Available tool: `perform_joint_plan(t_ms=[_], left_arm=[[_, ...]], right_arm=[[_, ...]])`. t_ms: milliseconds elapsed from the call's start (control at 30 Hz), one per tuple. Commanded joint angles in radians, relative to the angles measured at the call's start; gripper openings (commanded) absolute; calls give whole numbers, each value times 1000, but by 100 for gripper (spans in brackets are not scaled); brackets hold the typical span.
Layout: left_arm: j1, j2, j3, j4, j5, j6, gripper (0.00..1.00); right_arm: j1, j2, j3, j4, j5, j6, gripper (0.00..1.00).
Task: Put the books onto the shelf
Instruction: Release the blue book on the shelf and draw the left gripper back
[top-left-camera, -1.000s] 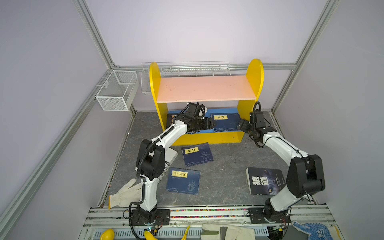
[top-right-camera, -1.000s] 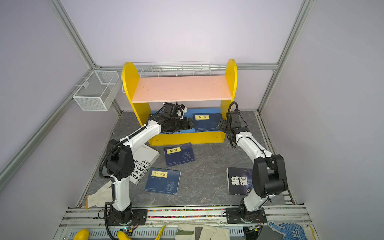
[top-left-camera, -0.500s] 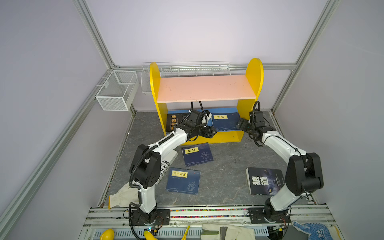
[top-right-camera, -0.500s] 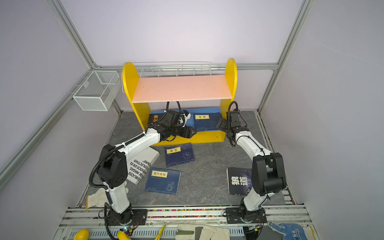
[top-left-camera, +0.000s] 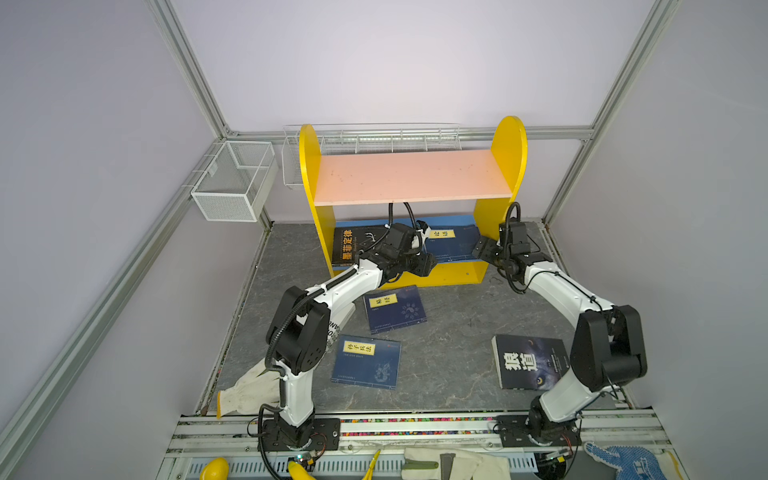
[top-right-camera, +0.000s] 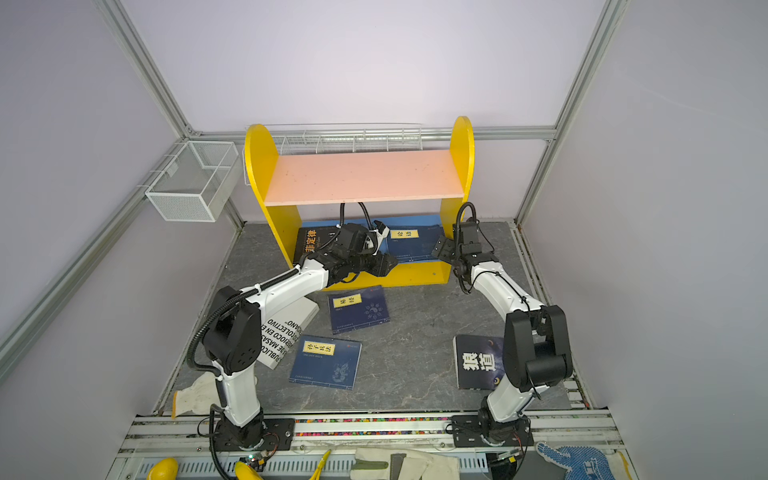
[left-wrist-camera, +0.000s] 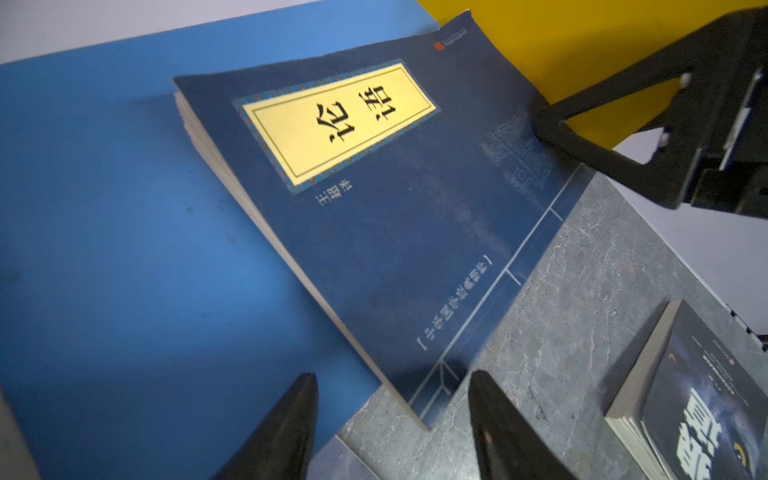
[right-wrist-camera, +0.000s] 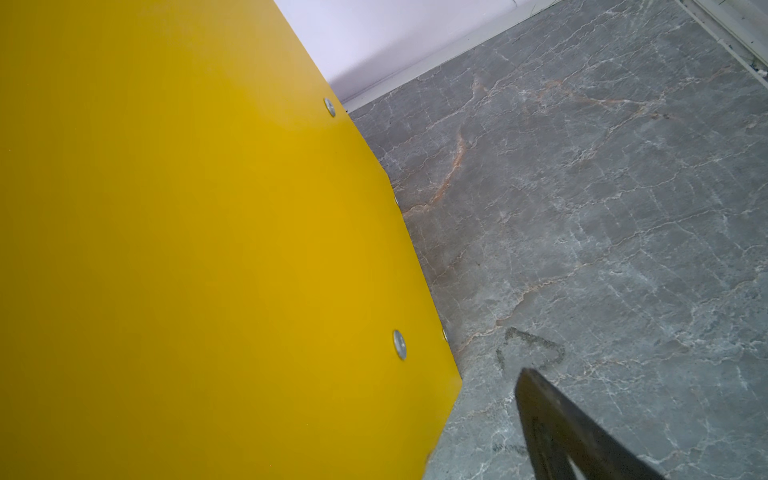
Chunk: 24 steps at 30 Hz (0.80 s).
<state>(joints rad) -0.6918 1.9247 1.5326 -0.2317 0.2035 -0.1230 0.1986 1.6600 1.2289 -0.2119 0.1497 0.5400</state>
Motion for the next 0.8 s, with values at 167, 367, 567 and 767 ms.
perform_joint_plan(t_ms=[167, 367, 567, 767], left_arm=[[-24, 48, 62, 10, -29, 49, 48], [-33, 61, 84, 6, -42, 66, 40], [-49, 80, 111, -6, -58, 81, 35], [-64, 78, 107, -11, -82, 91, 33]], right_arm=[[1, 48, -11, -112, -28, -23, 97], [1, 44, -11, -111, -36, -25, 97], [1, 37, -6, -109, -63, -26, 97], [1, 30, 4, -112, -70, -27, 97]])
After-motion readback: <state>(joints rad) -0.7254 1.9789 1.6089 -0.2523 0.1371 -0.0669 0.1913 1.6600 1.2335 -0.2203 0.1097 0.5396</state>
